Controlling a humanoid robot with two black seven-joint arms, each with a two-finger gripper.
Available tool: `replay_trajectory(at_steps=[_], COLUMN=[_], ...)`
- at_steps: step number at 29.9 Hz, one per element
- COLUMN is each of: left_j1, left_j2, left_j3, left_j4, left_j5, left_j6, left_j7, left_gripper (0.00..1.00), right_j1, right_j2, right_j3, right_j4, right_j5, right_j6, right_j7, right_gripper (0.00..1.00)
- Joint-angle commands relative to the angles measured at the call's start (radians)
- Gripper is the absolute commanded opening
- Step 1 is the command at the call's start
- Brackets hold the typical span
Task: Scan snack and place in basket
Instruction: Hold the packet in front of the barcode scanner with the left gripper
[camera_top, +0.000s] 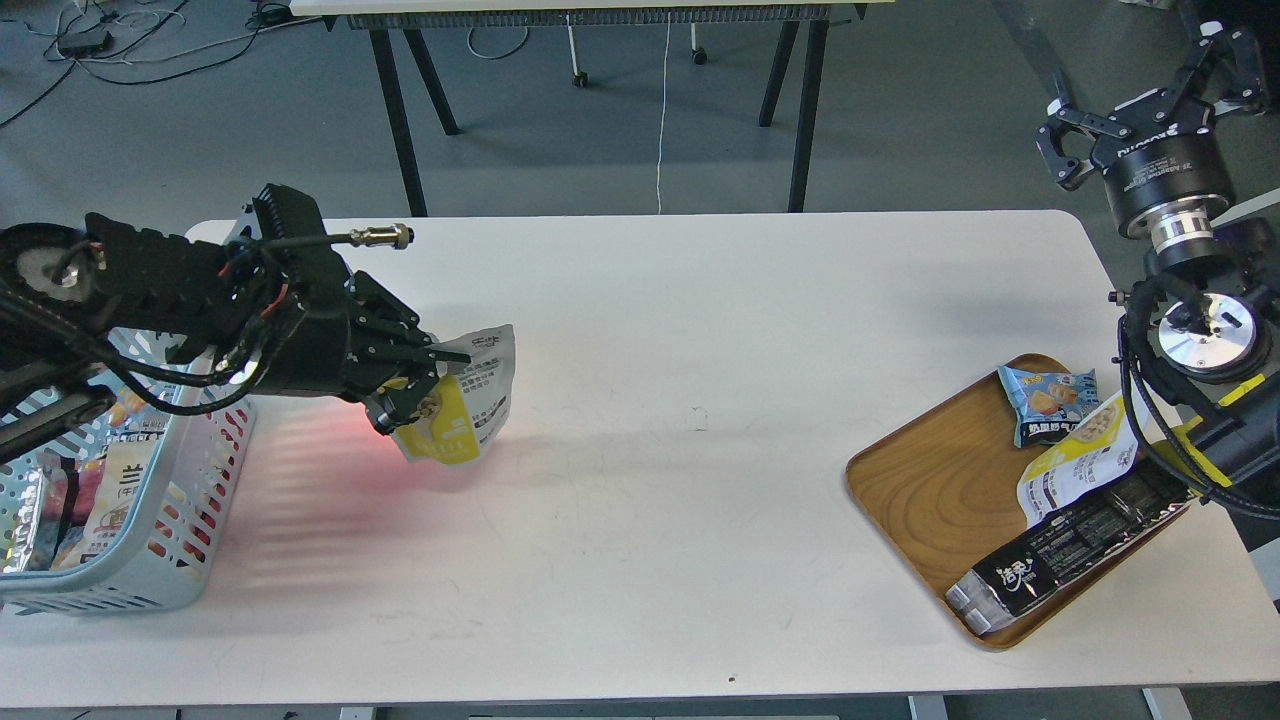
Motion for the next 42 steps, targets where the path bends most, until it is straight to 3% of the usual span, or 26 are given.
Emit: replay_trajectory(at_steps=[1, 21, 35, 42], left_j1=[0.002, -0.011, -0.011, -0.002], left_j2=[0.008, 0.008, 0.001, 0.002], left_j3=[-0.001, -0.085, -0.081, -0.073], left_j4=[0.042, 0.099, 0.076, 0.008], left_j5=[0.0, 0.0, 0.0, 0.0], left_j6=[0.0, 0.0, 0.0, 0.0], left_j7=[-0.002, -0.001, -0.001, -0.001], left_gripper=[0.0, 0.0, 0.0, 0.0], right_j1=[0.0, -0.003, 0.001, 0.0], right_j2=[0.0, 0.002, 0.0, -0.003], right_j3=[-0.002, -0.002, 0.0, 0.0], right_j4=[0.002, 0.002, 0.002, 0.002], right_j5=[0.0, -0.001, -0.001, -0.001], right_j6=[0.0, 0.0, 0.0, 0.0], right_j7=[0.0, 0.0, 0.0, 0.0], right_gripper=[0.99, 1.0, 1.0, 1.0])
